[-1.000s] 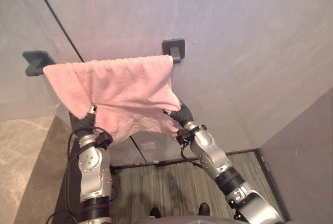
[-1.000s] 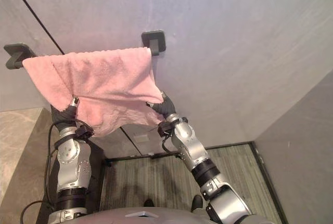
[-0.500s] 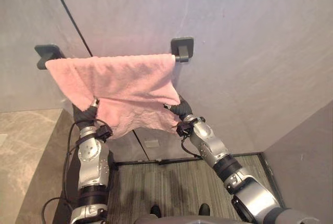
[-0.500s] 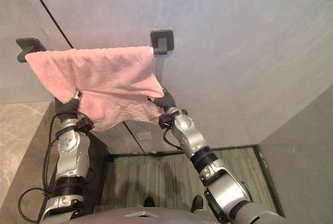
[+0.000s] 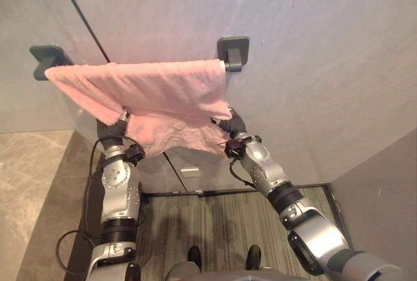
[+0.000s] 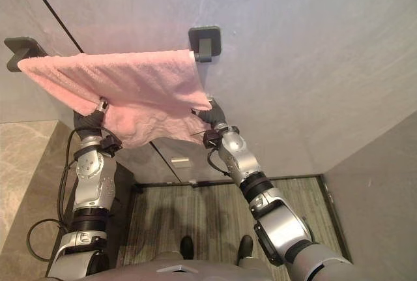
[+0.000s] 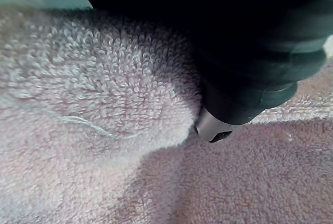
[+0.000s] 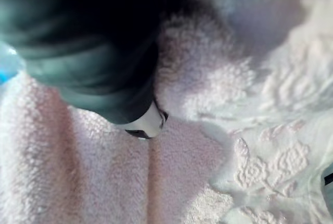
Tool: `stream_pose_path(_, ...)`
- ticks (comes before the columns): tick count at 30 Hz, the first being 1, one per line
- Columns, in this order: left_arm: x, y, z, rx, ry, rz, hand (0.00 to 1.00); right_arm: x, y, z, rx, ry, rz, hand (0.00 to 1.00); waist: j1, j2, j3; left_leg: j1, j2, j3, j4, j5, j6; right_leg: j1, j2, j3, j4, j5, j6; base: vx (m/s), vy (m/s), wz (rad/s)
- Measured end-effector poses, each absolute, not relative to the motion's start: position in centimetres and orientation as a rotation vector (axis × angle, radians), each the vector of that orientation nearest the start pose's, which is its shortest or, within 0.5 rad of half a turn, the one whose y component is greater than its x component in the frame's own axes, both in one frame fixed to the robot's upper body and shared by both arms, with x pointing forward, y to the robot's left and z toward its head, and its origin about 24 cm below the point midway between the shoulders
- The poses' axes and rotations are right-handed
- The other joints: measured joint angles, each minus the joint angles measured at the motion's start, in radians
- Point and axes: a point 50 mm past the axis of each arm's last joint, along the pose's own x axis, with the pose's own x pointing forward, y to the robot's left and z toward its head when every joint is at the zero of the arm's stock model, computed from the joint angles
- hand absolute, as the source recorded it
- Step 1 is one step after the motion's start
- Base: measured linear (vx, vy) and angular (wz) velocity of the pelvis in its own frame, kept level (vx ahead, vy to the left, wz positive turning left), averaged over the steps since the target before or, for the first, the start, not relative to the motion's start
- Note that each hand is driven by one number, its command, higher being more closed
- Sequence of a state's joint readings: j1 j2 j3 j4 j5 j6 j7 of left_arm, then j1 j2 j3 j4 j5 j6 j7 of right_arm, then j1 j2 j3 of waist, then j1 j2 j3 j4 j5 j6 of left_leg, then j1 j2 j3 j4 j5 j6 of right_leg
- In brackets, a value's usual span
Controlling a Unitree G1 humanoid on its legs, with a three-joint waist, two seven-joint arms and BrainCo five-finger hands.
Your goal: Organize washtable
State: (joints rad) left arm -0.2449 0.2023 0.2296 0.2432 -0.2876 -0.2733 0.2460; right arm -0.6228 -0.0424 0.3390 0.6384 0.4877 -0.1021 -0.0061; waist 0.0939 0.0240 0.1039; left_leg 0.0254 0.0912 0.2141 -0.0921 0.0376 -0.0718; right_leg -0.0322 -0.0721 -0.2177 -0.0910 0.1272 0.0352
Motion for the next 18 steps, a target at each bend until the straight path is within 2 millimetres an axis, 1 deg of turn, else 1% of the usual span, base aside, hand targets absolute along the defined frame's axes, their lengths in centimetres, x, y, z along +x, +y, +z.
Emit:
stream_pose_path(7,28.4,25.3,8.1,-0.167,-0.278,0.483,0.0,34.7,-5.9,7.4,0.218,0.033,0.339,0.0,0.0,-0.002,0.005,0.0,0.0,-0.001,0.0,0.0,0.0,0.001,0.0,0.0,0.0,0.001,0.0,0.0,0.0,0.0)
stream_pose_path(9,28.2,25.4,7.3,-0.175,-0.243,0.494,0.0,34.8,-6.2,7.4,0.21,0.033,0.334,0.0,-0.001,-0.003,0.006,0.0,0.001,-0.001,0.0,0.0,0.0,0.0,0.0,0.0,0.0,0.001,-0.001,0.0,0.0,0.0)
stream_pose_path(13,27.5,25.6,6.2,-0.189,-0.202,0.505,0.0,34.7,-6.5,7.0,0.209,0.042,0.329,0.0,-0.002,-0.003,0.006,0.0,0.001,0.0,0.0,0.0,0.0,-0.001,0.0,0.0,0.0,0.002,-0.001,0.0,0.0,0.0)
stream_pose_path(17,27.0,25.7,5.6,-0.183,-0.174,0.509,0.0,34.5,-6.7,6.7,0.207,0.051,0.322,0.0,-0.001,-0.003,0.007,0.0,0.001,-0.001,0.0,0.0,0.0,-0.001,0.0,0.0,-0.001,0.002,-0.001,0.0,0.0,0.0)
stream_pose_path(18,26.7,25.8,5.1,-0.179,-0.156,0.512,0.0,34.4,-6.9,6.6,0.208,0.053,0.319,0.0,-0.002,-0.003,0.007,0.0,0.001,0.0,0.0,0.0,0.0,-0.001,0.0,0.0,-0.001,0.002,-0.001,0.0,0.0,0.0)
